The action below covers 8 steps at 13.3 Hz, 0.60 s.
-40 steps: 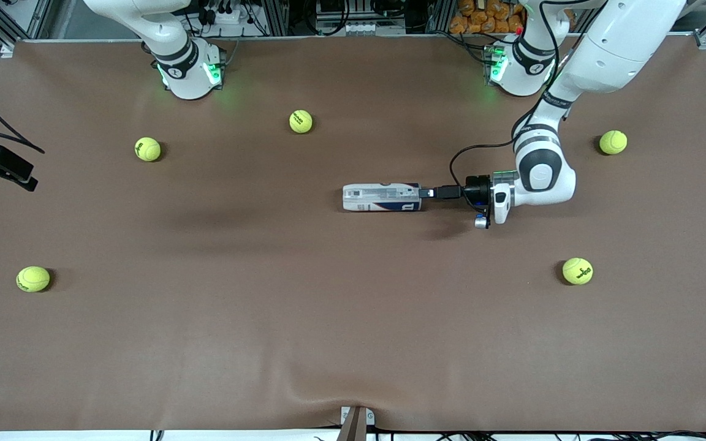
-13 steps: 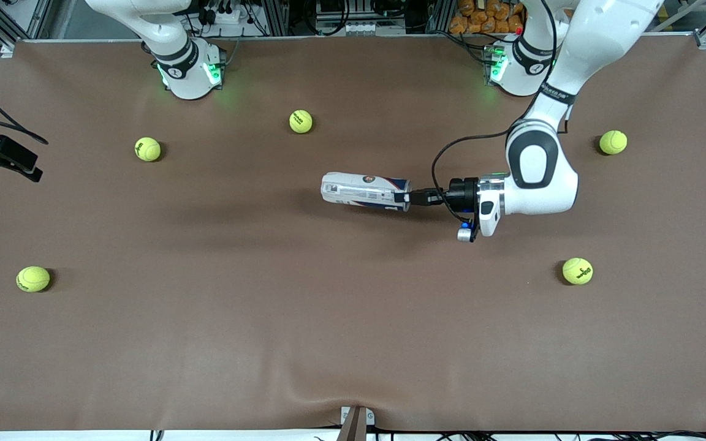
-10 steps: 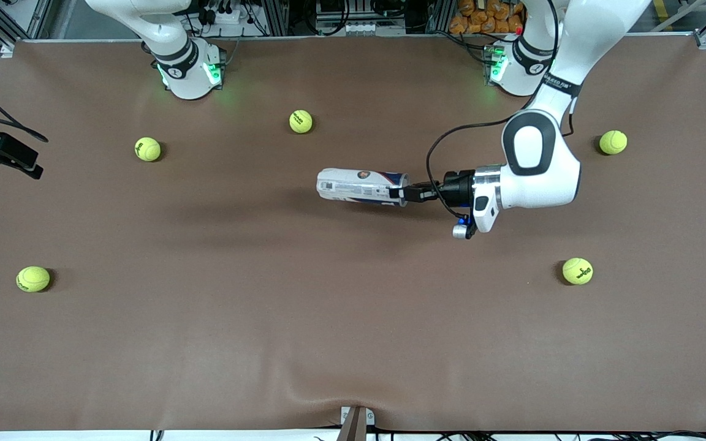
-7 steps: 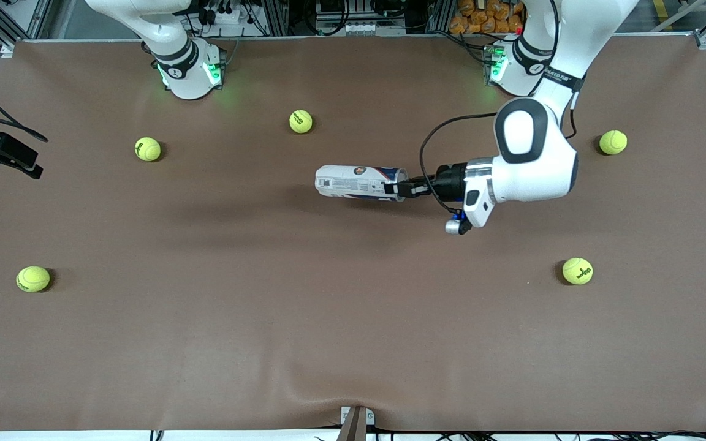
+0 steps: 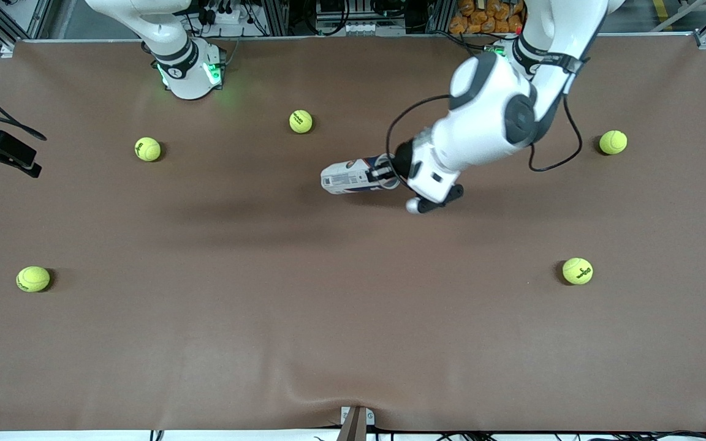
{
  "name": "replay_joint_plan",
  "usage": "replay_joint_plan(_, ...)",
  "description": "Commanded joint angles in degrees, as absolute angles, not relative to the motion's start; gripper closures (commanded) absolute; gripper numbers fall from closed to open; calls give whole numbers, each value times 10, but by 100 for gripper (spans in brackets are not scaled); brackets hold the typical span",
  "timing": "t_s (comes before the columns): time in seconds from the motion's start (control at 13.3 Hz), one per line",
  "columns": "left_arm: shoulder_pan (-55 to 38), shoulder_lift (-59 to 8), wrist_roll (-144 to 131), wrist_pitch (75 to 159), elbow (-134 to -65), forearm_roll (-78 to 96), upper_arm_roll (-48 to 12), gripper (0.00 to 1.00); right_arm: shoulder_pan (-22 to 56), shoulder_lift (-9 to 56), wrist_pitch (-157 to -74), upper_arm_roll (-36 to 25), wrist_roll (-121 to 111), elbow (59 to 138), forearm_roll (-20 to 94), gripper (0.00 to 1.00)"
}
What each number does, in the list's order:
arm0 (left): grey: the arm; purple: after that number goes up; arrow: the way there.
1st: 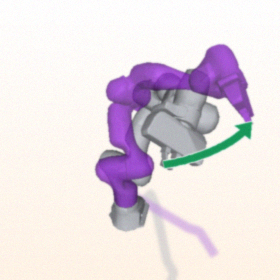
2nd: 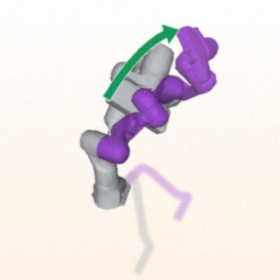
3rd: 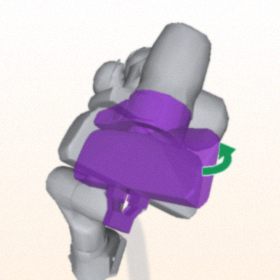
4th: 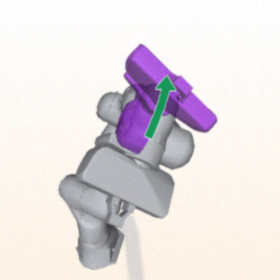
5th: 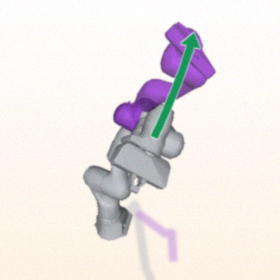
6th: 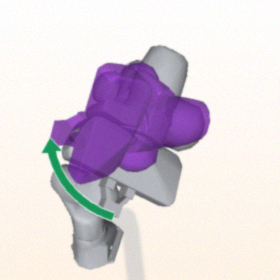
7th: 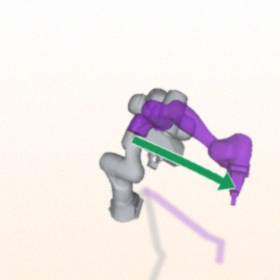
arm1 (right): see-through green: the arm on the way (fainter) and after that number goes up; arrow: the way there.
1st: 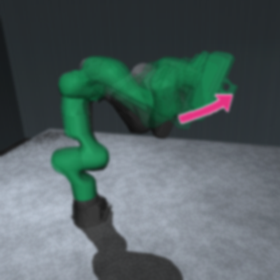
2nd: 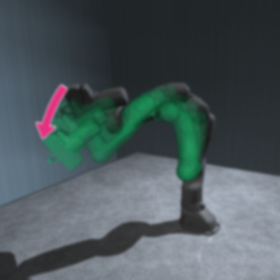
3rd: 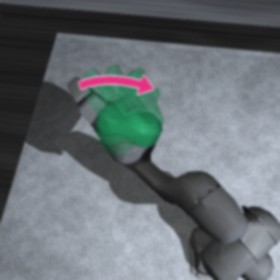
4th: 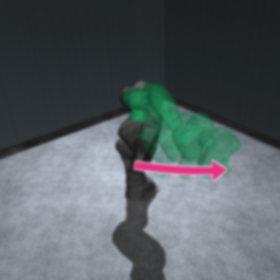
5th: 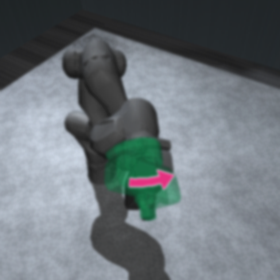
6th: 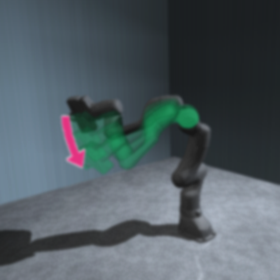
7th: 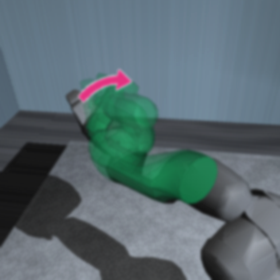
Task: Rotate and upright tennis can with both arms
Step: 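Lift and rotate the can upright with the left gripper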
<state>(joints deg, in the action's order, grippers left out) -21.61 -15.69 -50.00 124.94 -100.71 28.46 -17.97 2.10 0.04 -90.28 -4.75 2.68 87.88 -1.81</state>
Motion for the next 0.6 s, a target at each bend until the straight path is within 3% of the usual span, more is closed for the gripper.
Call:
replay_joint_plan(0.0,-245,-162,-577,1246,-984,204,-181,100,9,-9,-892,-40,30,874,-14,0)
replay_joint_plan(0.15,-273,-179,-677,1238,-954,106,-182,100,8,-10,-891,-40,30,874,-14,0)
replay_joint_plan(0.52,-354,-274,-808,1091,-813,-55,-175,100,5,-10,-896,-44,31,875,-6,0)
